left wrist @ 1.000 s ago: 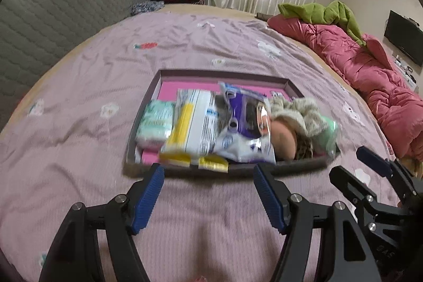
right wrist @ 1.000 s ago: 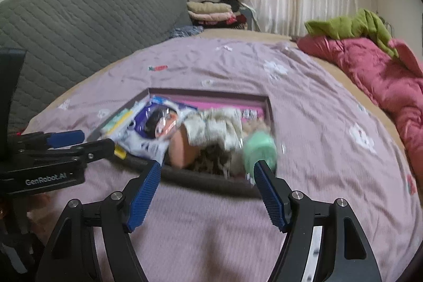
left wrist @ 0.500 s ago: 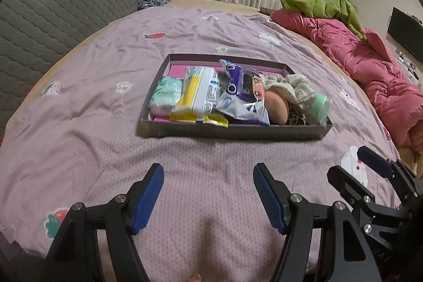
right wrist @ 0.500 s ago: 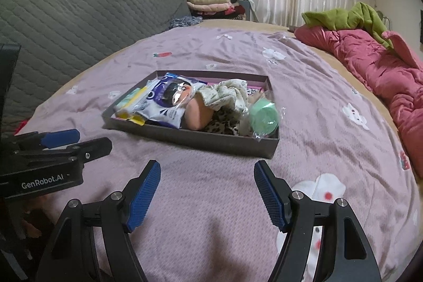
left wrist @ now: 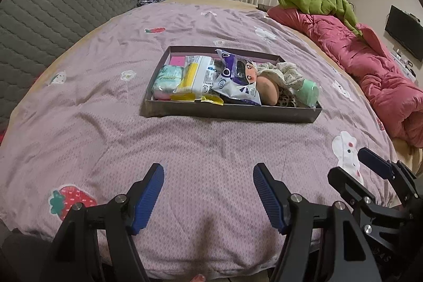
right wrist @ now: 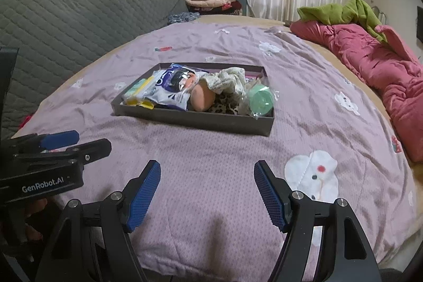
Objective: Organize soft objects
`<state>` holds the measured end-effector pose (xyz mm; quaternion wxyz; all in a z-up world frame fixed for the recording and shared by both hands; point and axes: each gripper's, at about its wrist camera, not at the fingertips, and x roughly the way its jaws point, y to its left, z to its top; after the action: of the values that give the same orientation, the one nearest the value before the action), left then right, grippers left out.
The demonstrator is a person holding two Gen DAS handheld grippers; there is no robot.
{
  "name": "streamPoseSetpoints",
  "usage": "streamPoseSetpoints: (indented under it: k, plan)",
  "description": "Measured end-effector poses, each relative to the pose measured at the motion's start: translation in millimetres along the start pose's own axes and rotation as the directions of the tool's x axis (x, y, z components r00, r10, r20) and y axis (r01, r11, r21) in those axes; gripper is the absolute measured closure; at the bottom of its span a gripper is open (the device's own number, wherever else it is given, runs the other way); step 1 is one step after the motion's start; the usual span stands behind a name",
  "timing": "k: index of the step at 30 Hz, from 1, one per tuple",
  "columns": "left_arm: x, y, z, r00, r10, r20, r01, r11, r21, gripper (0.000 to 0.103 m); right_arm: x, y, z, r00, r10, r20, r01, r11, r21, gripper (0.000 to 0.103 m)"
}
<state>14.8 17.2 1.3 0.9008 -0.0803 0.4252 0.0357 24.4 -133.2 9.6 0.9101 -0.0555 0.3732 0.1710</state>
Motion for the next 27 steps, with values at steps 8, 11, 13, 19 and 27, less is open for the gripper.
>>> streamPoseSetpoints:
  k: [8, 11, 13, 19, 27]
  plan:
    - [-5, 2, -7, 1.0, 0.013, -0.018, -0.013, 1.0, -0.002, 0.033, -9, 4, -1, 1.0, 0.001, 0.005, -0.001, 1.0, -0.016, 0.029]
    - [-7, 2, -10, 1.0, 0.013, -0.024, -0.013, 1.0, 0.0, 0.033, -10, 6, -2, 1.0, 0.008, 0.006, -0.008, 1.0, -0.02, 0.029]
    - [-8, 2, -12, 1.0, 0.011, -0.028, -0.011, 1.0, 0.001, 0.033, -11, 6, -2, 1.0, 0.009, 0.006, -0.009, 1.0, -0.019, 0.029]
    - [-11, 3, -15, 0.999, 0.014, -0.035, -0.014, 1.0, 0.0, 0.033, -14, 7, -3, 1.0, 0.013, 0.015, -0.013, 1.0, -0.016, 0.029]
    - [-11, 2, -17, 0.999, 0.024, -0.034, -0.024, 1.0, 0.013, 0.033, -16, 10, -3, 1.0, 0.018, 0.019, -0.018, 0.999, -0.033, 0.029]
